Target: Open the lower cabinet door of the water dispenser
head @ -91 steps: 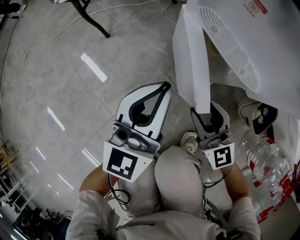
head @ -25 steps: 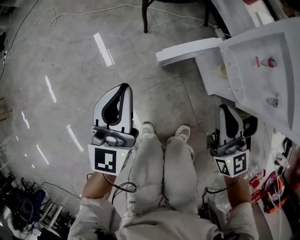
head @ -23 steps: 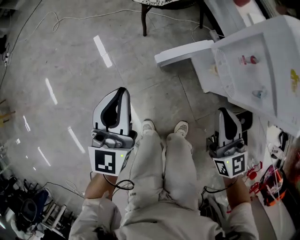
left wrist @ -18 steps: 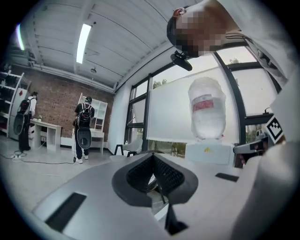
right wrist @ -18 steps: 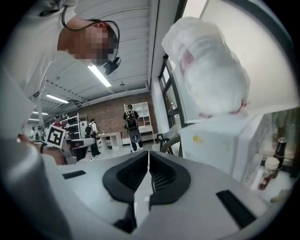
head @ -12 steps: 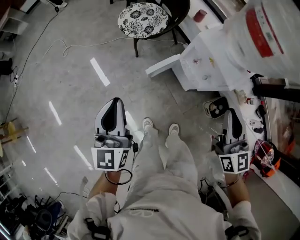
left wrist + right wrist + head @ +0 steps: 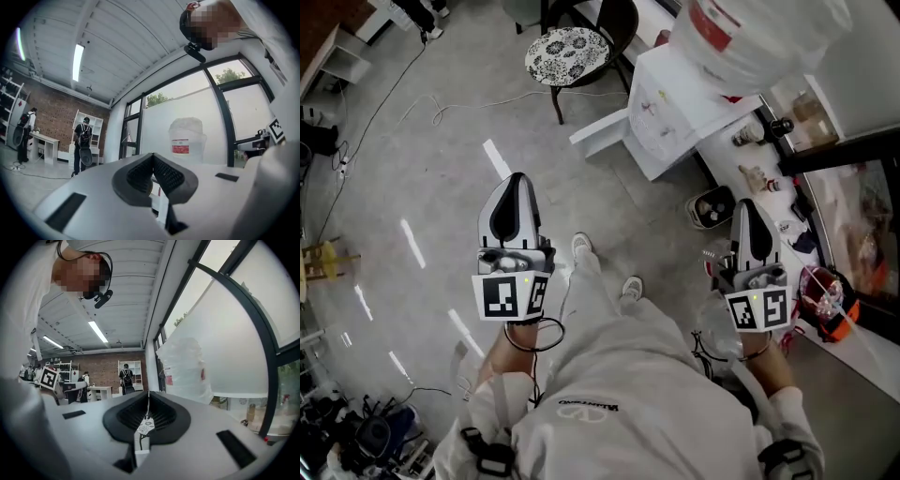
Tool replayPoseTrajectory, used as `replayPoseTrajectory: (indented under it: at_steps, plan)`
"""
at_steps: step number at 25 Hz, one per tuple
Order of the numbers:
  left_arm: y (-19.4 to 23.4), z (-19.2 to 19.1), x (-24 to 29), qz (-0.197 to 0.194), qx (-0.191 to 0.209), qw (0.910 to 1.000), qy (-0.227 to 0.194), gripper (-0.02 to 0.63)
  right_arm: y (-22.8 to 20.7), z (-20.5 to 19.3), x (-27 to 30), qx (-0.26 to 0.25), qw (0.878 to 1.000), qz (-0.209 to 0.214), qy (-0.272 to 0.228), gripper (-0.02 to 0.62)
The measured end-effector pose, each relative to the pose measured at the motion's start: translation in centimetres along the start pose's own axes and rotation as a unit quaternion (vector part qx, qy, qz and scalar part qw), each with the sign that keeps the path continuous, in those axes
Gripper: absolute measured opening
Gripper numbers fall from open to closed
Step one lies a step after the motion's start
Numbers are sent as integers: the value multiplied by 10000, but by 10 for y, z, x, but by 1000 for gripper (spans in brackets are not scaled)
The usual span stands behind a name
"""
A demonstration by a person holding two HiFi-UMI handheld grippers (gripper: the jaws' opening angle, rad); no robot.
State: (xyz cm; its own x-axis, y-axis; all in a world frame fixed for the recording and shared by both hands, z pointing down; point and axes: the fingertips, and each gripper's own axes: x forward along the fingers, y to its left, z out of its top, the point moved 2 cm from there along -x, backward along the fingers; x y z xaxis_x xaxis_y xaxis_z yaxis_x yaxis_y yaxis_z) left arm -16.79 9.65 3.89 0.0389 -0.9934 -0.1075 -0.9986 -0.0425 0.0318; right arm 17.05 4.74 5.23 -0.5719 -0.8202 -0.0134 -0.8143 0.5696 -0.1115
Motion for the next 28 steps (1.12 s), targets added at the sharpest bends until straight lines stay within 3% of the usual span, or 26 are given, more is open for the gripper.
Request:
replayPoseTrajectory:
  at_steps: [11,17,28]
  plan:
    - [-98,27,-91,18,-3,10000,26,3,-13,18,-119,37,9999,69,-80,21]
    - [-96,27,-114,33,71,10000,40,3,-8,25,-142,-182,9994,-246,-149,14]
    - [-86,34,-123,-221,82,9997,-38,3,12,29,-151,-399,9982,-402,-179,12]
